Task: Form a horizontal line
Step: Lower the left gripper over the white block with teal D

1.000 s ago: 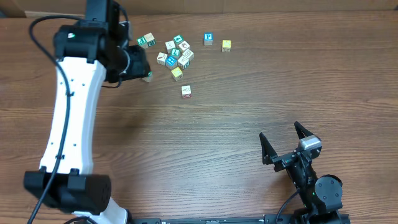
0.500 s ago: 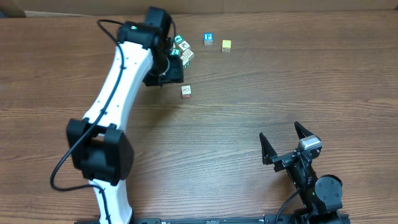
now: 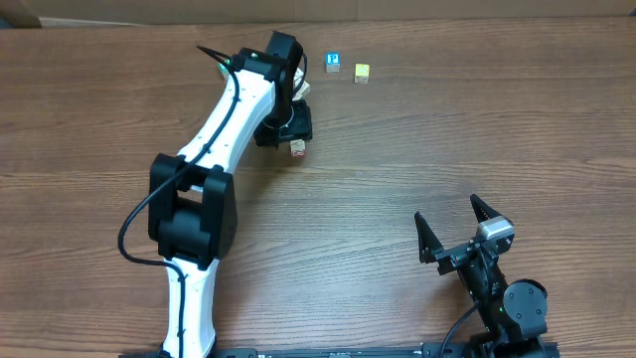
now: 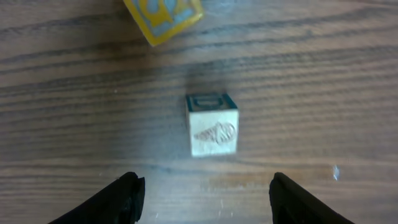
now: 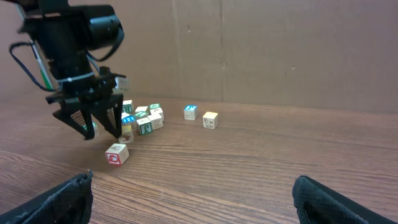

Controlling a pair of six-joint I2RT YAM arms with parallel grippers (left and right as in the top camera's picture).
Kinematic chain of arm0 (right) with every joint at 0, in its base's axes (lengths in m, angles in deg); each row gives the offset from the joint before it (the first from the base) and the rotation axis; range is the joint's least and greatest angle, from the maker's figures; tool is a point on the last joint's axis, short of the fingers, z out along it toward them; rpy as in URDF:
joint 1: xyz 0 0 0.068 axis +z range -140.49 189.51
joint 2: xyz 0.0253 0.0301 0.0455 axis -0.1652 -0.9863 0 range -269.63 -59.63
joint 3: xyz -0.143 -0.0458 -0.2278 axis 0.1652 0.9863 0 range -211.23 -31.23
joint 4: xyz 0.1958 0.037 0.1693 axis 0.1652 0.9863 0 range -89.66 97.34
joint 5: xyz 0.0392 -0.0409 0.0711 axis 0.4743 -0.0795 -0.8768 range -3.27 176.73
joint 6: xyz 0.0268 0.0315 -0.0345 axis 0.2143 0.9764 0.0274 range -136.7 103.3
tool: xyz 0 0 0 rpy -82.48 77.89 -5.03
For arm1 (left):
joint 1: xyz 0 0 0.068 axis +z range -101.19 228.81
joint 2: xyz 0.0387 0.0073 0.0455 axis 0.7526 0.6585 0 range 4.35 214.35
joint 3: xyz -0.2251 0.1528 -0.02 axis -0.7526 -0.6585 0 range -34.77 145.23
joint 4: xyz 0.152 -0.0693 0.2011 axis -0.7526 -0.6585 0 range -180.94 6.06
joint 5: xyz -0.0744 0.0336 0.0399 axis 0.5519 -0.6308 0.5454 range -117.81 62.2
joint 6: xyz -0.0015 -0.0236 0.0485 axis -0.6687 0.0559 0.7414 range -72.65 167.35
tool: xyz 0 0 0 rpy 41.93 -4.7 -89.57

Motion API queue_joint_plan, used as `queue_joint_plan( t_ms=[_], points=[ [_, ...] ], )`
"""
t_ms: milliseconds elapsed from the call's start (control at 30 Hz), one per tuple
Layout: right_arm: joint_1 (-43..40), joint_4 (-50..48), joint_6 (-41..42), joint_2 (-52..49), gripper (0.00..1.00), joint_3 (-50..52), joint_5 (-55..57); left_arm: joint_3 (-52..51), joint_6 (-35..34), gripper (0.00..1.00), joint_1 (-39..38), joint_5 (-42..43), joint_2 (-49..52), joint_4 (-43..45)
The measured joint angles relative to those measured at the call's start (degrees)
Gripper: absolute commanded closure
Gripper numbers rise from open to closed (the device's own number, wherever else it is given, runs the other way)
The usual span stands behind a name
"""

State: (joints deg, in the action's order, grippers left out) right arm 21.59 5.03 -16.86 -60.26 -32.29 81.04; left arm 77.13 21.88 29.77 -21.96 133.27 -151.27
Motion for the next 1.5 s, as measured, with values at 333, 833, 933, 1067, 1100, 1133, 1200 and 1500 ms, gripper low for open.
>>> queue_joint_plan(
  t_ms=[333, 833, 933, 1067, 1100, 1133, 1200, 1500],
  points=[
    [0.00, 0.00, 0.00, 0.00, 0.00, 0.00, -0.02, 0.00, -1.68, 0.38, -0.11, -1.86, 2.29, 2.43],
    [0.00, 0.00, -0.02, 0.00, 0.00, 0.00, -0.02, 0.00, -2.08, 0.44, -2.64, -4.46, 3.69, 3.74],
    [0.00, 0.00, 0.02, 0.00, 0.00, 0.00, 0.00, 0.00, -2.08, 0.45, -2.73, -5.07, 3.69, 3.76],
    [0.00, 0.00, 0.00, 0.00, 0.00, 0.00, 0.00, 0.00, -2.36, 0.46, -2.73, -5.29, 3.74, 3.78],
    [0.00, 0.00, 0.02, 0.00, 0.00, 0.00, 0.00, 0.00, -2.62, 0.47, -2.73, -5.31, 3.74, 3.78],
    [0.00, 0.02, -0.02, 0.00, 0.00, 0.00, 0.00, 0.00, -2.84, 0.48, -2.73, -5.31, 3.74, 3.78],
    [0.00, 0.00, 0.00, 0.00, 0.00, 0.00, 0.00, 0.00, -2.95, 0.48, -2.73, -5.31, 3.74, 3.80],
    [0.00, 0.02, 0.02, 0.00, 0.00, 0.00, 0.00, 0.00, -3.13, 0.50, -2.73, -5.33, 3.76, 4.07]
  ],
)
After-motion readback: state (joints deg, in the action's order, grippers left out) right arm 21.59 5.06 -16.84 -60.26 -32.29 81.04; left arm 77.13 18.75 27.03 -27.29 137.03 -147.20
